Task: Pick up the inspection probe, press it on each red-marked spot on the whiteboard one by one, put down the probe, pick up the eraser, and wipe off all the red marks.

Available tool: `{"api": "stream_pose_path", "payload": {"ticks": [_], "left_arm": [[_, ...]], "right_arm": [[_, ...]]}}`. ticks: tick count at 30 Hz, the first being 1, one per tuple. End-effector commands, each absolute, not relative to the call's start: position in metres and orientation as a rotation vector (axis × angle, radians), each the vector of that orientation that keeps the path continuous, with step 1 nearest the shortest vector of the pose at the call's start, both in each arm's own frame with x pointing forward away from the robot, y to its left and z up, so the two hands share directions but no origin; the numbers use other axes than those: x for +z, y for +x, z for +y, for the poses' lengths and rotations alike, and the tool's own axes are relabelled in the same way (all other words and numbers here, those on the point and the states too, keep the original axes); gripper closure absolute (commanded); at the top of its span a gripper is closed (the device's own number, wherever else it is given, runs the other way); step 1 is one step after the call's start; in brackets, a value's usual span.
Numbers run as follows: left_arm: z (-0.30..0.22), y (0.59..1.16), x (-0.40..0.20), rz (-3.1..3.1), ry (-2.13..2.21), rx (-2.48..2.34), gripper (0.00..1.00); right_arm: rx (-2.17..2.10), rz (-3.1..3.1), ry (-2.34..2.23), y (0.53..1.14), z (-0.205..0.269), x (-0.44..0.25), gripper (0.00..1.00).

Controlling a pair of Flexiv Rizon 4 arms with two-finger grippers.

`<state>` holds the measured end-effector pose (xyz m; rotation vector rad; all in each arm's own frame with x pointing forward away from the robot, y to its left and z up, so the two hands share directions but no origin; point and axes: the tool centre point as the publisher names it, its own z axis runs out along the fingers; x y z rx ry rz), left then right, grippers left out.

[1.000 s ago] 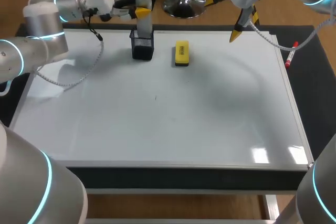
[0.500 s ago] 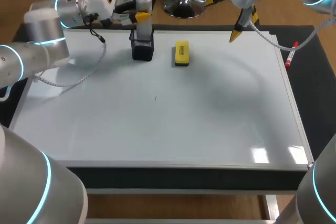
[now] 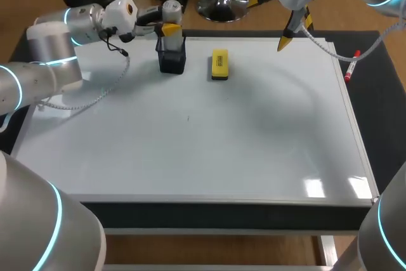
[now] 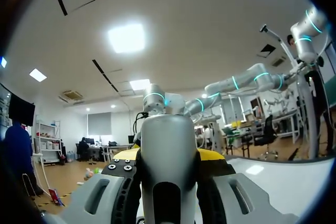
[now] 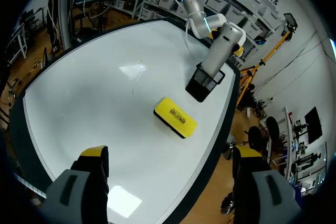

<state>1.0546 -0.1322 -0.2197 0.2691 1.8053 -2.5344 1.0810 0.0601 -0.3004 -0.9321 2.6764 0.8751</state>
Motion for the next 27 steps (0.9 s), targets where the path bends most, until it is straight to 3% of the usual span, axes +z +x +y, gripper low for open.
{"api": "stream_pose_path", "payload": {"ticks": [1,27], "left_arm": [[-0.130,1.052,-0.222,1.802,0.266,-2.529,1.00],[-0.127,1.076,-0.237,1.823,0.375,-2.551,1.00]], "right_arm": [[0.871,2.680,-0.937,1.081,0.060,-0.299,0.00],[0.871,2.680,-0.937,1.081,0.060,-0.299,0.00]]}}
